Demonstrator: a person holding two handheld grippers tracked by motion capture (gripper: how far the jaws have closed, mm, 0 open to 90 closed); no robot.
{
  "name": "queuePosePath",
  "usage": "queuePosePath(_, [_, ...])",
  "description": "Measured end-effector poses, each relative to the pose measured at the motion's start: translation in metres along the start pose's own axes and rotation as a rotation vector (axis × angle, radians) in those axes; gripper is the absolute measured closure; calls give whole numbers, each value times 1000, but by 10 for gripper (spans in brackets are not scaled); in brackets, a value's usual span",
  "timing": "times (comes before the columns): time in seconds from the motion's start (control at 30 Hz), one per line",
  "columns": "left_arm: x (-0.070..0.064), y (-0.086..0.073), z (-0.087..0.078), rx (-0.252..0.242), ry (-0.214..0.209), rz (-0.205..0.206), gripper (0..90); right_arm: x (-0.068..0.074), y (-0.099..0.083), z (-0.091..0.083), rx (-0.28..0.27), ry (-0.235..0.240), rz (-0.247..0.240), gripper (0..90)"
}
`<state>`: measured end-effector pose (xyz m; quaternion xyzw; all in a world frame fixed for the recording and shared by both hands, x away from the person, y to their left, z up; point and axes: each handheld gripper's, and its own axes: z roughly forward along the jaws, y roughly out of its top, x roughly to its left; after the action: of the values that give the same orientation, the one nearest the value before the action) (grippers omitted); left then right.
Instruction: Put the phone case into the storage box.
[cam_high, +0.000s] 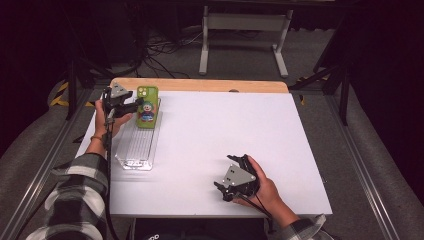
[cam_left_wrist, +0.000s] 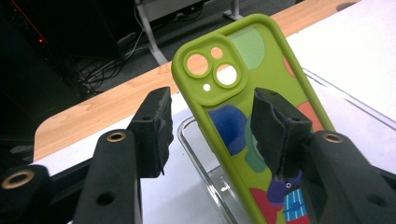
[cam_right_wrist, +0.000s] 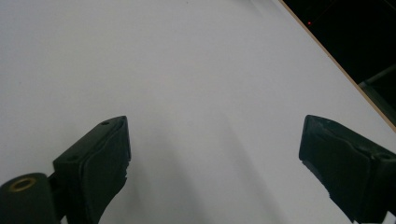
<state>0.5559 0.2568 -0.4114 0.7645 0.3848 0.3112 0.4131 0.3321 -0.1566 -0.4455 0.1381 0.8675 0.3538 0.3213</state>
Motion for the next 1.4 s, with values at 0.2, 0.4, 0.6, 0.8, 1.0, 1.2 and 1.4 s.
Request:
queuePosePath(0.2, [-2,3,-6,-27,3,-6,479,-1,2,-3,-20,2,7,97])
queuePosePath(0.4, [-5,4,-11,-49,-1,0,472,-3,2,-5,-35,-13,15,97])
queuePosePath(0.6, [-7,6,-14,-60,-3,4,459,-4,1,-6,-36,-17,23,98])
queuePosePath(0.8, [-8,6,-17,-75,14,-9,421,-6,0,-7,-43,-26,32,99])
queuePosePath(1.0, [-8,6,-20,-87,24,-21,385,-8,0,-9,-49,-33,37,100])
queuePosePath(1.2, [-10,6,-21,-96,17,-29,332,-8,0,-9,-51,-37,41,99])
queuePosePath(1.4, [-12,7,-21,-98,15,-25,266,-8,0,-9,-52,-38,43,99])
